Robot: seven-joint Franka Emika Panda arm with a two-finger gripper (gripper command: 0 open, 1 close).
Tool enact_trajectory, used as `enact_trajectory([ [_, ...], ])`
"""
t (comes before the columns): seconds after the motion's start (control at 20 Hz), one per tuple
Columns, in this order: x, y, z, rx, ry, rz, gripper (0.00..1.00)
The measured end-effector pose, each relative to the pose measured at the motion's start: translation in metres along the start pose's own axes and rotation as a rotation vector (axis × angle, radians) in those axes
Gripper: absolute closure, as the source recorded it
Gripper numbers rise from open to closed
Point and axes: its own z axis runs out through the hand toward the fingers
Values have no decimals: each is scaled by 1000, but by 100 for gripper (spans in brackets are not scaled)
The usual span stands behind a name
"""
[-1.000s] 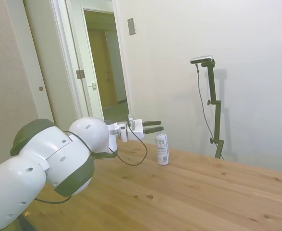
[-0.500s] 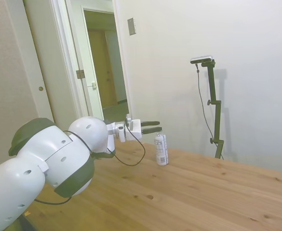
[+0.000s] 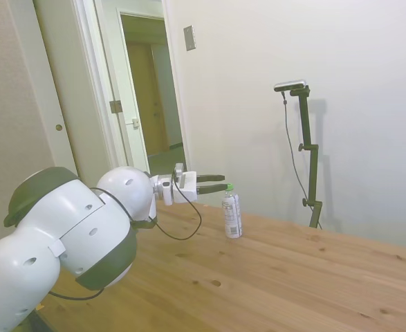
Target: Stand the water bottle
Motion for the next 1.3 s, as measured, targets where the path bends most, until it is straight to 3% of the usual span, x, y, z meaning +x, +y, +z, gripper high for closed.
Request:
enact_trajectory([
  [0.3,23,5,-22,-14,-38,11,0],
  [0.6,51,-13,-40,-98,-103,-10,0],
  [0.95,100,-50,-55,-167,-246,18,0],
  [1.3,127,-65,-63,-174,-388,29,0],
])
